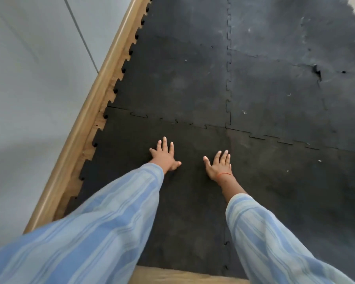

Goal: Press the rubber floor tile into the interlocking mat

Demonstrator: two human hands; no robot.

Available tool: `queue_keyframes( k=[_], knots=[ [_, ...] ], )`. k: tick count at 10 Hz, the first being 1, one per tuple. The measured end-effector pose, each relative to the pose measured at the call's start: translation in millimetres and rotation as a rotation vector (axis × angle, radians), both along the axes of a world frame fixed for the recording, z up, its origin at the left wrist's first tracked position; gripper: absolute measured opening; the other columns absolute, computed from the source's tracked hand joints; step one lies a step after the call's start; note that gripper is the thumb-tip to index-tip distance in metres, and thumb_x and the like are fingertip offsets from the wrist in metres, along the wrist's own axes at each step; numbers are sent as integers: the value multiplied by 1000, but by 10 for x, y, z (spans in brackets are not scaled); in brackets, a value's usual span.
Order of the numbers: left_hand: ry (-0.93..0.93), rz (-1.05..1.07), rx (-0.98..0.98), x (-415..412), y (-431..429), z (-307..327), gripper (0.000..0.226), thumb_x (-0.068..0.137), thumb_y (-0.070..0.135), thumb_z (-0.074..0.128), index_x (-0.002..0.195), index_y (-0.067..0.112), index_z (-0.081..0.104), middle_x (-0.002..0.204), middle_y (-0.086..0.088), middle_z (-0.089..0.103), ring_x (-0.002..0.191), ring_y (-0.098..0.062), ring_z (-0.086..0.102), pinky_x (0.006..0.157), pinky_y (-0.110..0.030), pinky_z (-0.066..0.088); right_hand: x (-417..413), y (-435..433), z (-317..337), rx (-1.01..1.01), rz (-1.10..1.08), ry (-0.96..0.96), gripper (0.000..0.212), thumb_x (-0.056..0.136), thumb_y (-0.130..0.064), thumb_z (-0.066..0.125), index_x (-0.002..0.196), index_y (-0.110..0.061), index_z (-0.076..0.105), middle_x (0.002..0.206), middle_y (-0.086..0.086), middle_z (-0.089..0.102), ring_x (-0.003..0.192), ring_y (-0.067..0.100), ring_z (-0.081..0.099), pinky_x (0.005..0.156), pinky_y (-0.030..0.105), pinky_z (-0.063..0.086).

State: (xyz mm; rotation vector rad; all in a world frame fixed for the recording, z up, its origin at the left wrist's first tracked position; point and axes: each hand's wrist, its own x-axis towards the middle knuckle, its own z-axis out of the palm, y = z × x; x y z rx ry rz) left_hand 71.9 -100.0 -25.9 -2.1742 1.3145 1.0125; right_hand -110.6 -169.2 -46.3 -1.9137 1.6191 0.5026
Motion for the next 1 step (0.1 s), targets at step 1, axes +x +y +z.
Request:
queue_keyframes(
  k=[1],
  knots=[
    [153, -25, 120, -258, 130, 418, 81, 95, 61, 32, 155, 15, 2, 162, -10, 3, 148, -30, 12, 114, -62, -1, -27, 278, 371, 32, 0, -37, 75, 97, -55, 24, 152, -11, -2, 160, 17, -10, 148, 28, -9, 120, 46, 5]
  ],
)
